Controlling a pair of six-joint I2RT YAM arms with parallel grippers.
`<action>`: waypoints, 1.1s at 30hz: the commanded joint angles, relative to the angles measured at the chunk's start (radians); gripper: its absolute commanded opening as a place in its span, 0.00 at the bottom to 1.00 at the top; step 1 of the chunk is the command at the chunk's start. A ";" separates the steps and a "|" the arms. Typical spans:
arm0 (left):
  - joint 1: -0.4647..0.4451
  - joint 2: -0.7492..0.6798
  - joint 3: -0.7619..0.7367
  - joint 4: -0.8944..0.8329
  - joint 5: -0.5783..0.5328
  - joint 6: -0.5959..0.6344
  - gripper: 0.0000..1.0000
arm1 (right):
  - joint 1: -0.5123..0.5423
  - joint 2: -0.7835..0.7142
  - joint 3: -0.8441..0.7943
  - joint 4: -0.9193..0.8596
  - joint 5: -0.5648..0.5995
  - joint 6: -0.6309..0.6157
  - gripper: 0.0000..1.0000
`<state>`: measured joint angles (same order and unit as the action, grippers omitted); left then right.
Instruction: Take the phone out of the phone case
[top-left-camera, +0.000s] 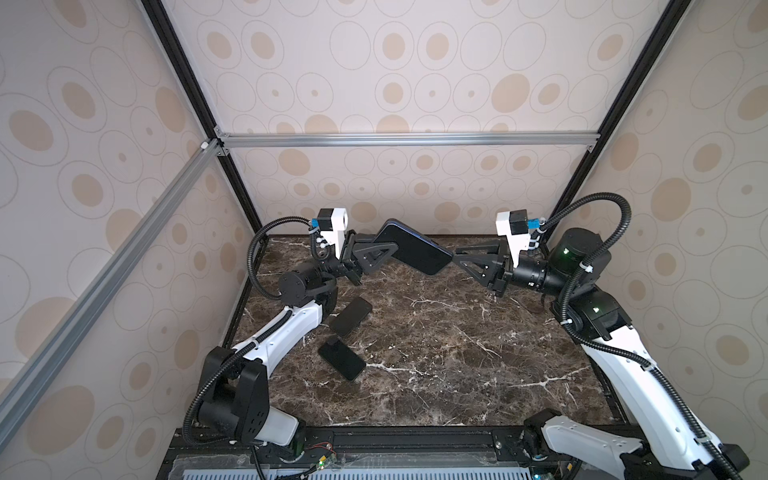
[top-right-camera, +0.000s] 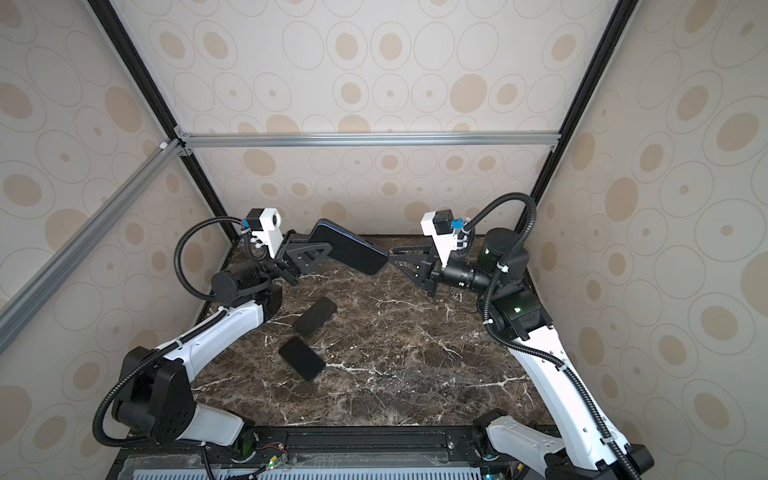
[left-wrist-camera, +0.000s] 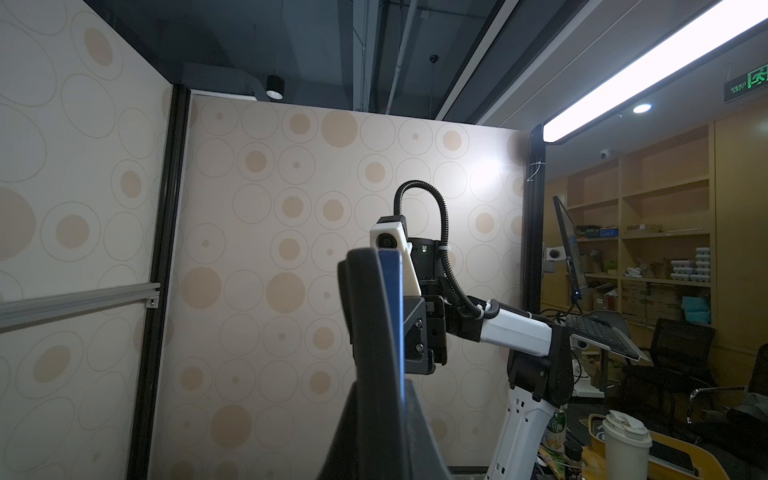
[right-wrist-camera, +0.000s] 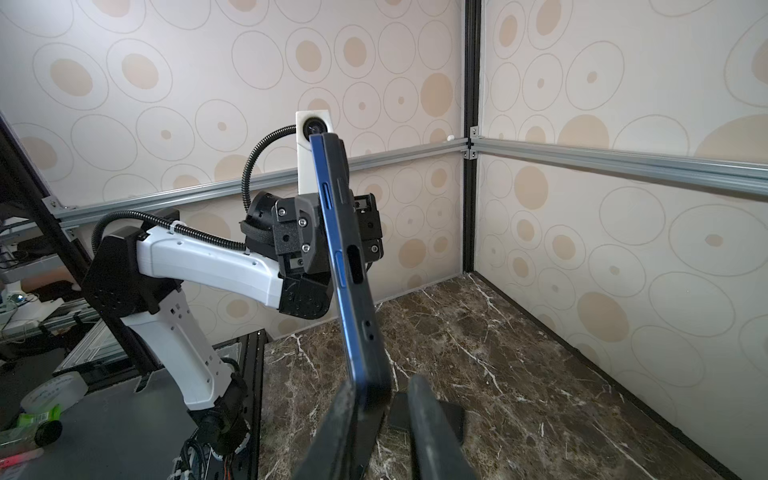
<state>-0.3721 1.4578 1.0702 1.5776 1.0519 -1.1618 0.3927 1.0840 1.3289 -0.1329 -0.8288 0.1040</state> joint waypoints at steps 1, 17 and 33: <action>-0.008 -0.013 0.057 0.265 -0.006 -0.014 0.00 | 0.005 0.008 0.027 -0.005 0.029 -0.014 0.24; -0.015 -0.010 0.059 0.266 0.011 -0.009 0.00 | 0.005 -0.002 0.015 -0.001 0.108 -0.010 0.23; -0.030 -0.009 0.050 0.266 0.010 -0.006 0.00 | 0.033 0.042 0.034 0.021 0.073 0.024 0.23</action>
<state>-0.3721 1.4609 1.0725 1.5665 1.0435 -1.1542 0.4038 1.1000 1.3430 -0.1337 -0.7624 0.1246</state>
